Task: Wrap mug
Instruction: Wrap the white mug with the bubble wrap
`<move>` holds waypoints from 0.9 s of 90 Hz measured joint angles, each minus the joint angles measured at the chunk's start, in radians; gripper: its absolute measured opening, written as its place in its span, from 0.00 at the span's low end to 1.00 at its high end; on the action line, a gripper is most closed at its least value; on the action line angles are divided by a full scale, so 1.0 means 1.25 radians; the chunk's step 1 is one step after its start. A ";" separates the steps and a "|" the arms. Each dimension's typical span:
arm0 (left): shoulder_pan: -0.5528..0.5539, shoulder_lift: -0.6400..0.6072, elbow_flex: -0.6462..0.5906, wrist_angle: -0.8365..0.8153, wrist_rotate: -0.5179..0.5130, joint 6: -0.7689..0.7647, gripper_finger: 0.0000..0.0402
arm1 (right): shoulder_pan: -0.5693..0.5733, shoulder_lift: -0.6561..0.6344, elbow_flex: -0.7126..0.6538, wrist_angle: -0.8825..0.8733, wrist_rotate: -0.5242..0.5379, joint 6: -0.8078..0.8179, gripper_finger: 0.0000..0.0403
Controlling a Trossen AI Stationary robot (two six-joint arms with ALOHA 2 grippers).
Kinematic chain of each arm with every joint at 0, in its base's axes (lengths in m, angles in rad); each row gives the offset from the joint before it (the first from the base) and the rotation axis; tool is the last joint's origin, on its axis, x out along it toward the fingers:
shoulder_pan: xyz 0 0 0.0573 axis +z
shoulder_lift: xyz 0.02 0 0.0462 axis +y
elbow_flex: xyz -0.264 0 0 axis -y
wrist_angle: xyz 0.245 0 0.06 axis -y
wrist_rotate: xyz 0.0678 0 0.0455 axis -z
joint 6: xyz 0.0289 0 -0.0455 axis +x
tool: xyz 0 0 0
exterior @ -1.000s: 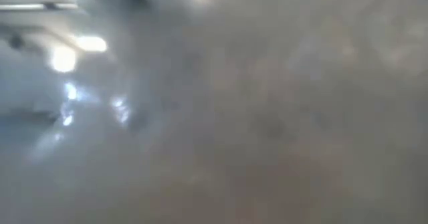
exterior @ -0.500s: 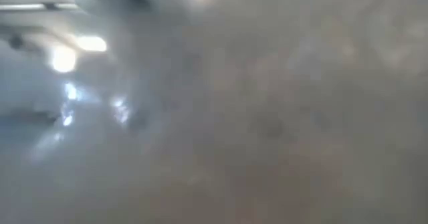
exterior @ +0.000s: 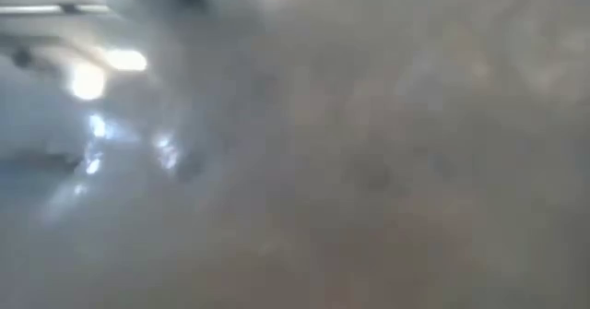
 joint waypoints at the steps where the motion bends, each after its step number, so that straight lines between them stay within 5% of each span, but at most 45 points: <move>1: 0.000 -0.001 0.000 0.001 0.000 0.001 0.05 | 0.000 -0.003 0.002 -0.004 0.000 0.000 0.00; 42: 0.000 0.002 -0.003 -0.023 0.001 0.001 0.05 | 0.026 -0.006 0.001 0.006 -0.070 -0.006 0.00; 59: 0.001 0.002 -0.003 -0.023 -0.001 -0.002 0.05 | 0.028 0.047 -0.001 0.018 0.053 -0.016 0.00; 81: 0.000 0.002 -0.003 -0.028 0.001 -0.002 0.05 | 0.027 0.058 0.002 0.016 0.077 -0.036 0.00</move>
